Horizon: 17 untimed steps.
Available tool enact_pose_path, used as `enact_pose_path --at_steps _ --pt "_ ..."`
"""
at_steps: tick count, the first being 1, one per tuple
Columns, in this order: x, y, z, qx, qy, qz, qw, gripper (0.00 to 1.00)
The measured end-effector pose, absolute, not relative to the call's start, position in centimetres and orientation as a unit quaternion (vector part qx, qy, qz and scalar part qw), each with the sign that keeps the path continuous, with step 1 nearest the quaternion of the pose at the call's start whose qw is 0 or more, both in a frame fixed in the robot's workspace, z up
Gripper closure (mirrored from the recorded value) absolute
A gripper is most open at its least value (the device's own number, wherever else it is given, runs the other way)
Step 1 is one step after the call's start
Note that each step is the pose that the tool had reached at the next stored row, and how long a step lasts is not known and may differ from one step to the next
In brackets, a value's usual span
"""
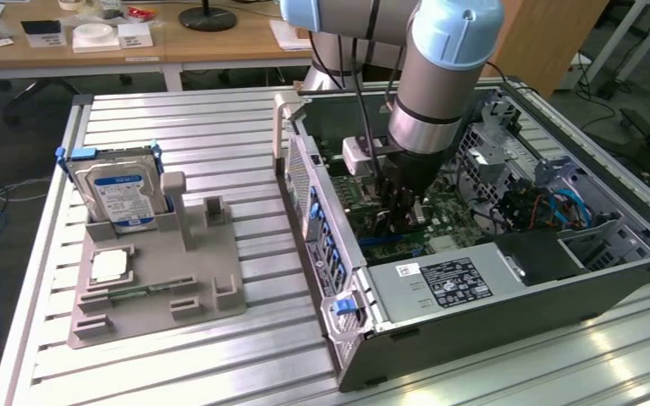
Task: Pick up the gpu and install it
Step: 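Insert the gpu into the slot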
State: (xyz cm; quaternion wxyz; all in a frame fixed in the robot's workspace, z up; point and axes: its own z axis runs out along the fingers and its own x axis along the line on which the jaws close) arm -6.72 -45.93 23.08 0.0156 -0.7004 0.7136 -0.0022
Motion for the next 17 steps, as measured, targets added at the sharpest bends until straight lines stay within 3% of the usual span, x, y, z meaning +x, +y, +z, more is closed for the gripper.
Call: enact_pose_path --at_steps 17 --pt "-6.86 -45.93 22.46 -0.700 0.714 -0.002 0.016 0.72"
